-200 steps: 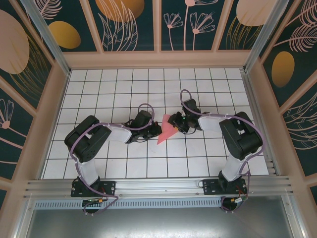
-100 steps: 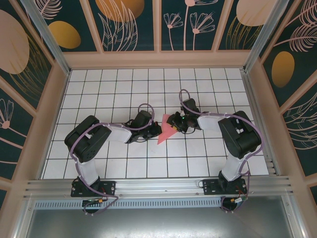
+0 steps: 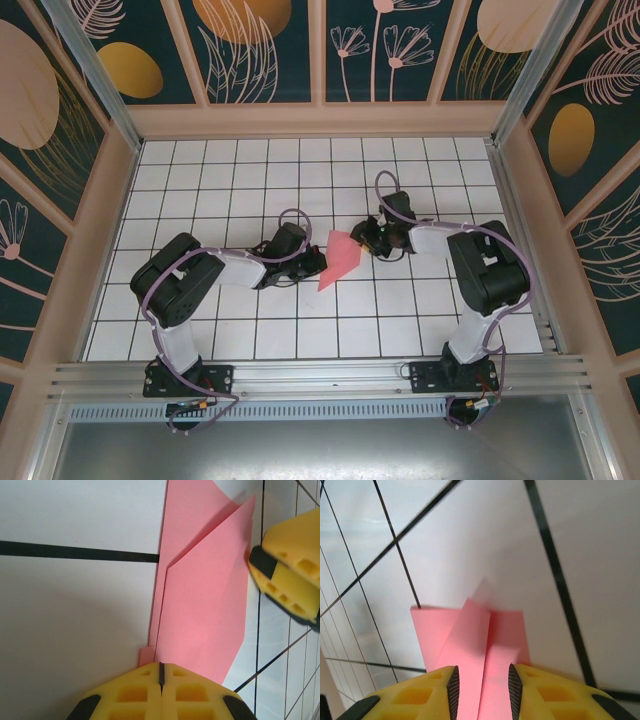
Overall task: Fold a paper plane with a square sheet of paper (pick it up from the middle)
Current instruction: Pick up the paper from the center of the table.
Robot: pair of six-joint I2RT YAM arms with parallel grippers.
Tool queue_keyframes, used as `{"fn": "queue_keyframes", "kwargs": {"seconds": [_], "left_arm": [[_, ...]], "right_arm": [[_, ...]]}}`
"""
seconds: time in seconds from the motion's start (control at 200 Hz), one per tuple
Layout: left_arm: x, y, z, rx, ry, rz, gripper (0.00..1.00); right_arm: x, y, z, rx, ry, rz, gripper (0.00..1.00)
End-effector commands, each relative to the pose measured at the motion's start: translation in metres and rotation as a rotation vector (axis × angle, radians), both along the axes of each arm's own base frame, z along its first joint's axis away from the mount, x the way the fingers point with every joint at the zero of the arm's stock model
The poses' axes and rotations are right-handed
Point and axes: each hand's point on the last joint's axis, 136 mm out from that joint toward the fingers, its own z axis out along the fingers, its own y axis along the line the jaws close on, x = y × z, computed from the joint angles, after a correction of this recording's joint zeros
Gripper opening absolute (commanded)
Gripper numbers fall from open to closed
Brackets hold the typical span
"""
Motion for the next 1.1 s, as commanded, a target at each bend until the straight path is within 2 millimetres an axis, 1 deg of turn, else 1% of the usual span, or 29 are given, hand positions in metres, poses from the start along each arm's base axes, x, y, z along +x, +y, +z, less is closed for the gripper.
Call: {"fn": "queue_keyframes", "kwargs": {"seconds": [0.0,0.14,0.25,0.34,0.495,0.565,0.676,0.786,0.911,1.096], "left_arm": [[-0.008,0.007,-0.010,0.044,0.030,-0.001,0.00],[-0.008,0.008,-0.010,0.045,0.030,0.000,0.00],[-0.009,0.009,-0.011,0.048,0.034,0.001,0.00],[-0.009,0.009,-0.012,0.049,0.034,0.000,0.00],[-0.009,0.010,-0.012,0.053,0.034,0.000,0.00],[-0.009,0.010,-0.012,0.056,0.033,0.000,0.00],[-0.009,0.011,-0.012,0.059,0.032,0.000,0.00],[-0.010,0.011,-0.011,0.062,0.031,-0.002,0.00],[-0.009,0.011,-0.008,0.059,0.024,-0.002,0.00],[-0.008,0.011,-0.004,0.058,0.014,-0.004,0.00]], "right_arm": [[0.005,0.008,0.000,-0.006,-0.014,0.066,0.34],[0.008,0.009,-0.011,-0.011,0.010,0.068,0.34],[0.008,0.014,-0.012,0.012,0.009,0.085,0.32],[0.006,0.020,-0.006,0.046,-0.011,0.113,0.29],[0.000,0.031,0.009,0.073,-0.070,0.179,0.29],[-0.003,0.030,0.011,0.063,-0.081,0.187,0.29],[-0.001,0.023,0.012,0.032,-0.095,0.179,0.29],[0.000,0.029,0.018,0.072,-0.106,0.205,0.29],[-0.010,0.042,0.023,0.126,-0.124,0.261,0.29],[-0.025,0.047,0.013,0.158,-0.096,0.278,0.26]]}}
